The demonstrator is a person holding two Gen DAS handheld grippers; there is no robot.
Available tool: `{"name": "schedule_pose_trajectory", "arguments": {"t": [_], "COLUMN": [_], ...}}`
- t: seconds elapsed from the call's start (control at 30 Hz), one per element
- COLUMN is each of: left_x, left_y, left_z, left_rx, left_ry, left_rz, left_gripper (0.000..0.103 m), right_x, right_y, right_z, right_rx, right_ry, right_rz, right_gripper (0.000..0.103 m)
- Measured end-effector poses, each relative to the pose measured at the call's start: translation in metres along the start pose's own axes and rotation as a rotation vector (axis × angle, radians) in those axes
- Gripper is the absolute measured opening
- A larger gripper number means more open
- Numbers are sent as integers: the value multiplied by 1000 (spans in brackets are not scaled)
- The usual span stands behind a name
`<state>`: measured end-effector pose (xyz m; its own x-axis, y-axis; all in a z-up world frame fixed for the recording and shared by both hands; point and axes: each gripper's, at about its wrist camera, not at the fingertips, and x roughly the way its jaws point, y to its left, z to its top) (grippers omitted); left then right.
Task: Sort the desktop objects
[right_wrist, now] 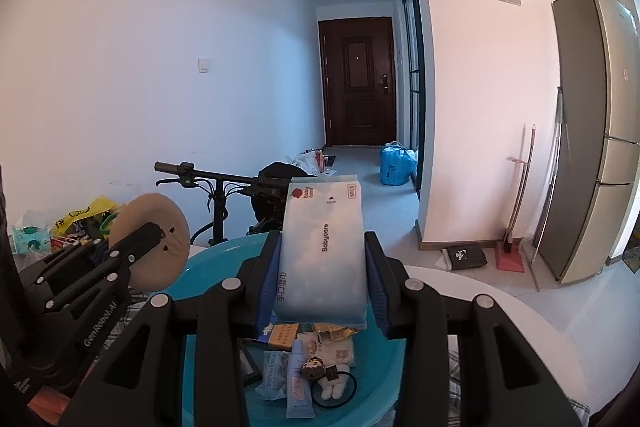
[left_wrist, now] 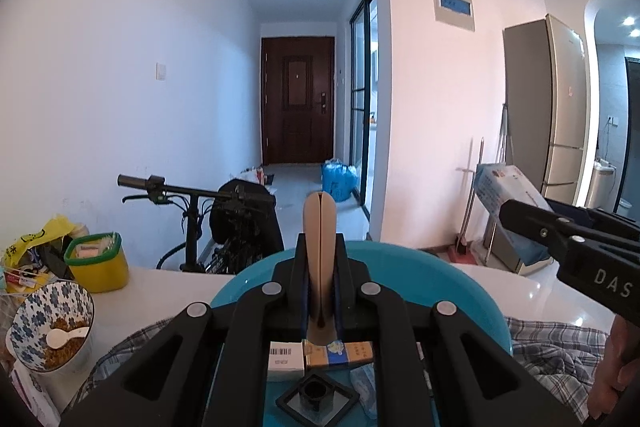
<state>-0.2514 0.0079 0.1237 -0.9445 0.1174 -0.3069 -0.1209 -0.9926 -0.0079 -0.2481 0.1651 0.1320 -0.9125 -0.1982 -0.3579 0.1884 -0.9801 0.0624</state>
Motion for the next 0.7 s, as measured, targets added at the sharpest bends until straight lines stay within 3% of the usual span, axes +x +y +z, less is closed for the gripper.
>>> {"name": "schedule_pose_trajectory", "arguments": {"t": [0.27,0.47,0.7], "left_x": [28,49,79], "left_y": [-7,-10,-16], "left_z": [-13,-26,-47], "left_rx": [11,40,52], "left_ry": [149,234,423], "left_rz": [-9,30,-12], "left_gripper": [9,9,9], "right_x": [15,28,54], "right_y": [4,0,-1], "right_z": [-10,-16,-32], "right_rx": [-8,-9,-33], "right_ry": [59,116,255], "right_rz": [-7,-22,0], "right_gripper": [38,38,38]}}
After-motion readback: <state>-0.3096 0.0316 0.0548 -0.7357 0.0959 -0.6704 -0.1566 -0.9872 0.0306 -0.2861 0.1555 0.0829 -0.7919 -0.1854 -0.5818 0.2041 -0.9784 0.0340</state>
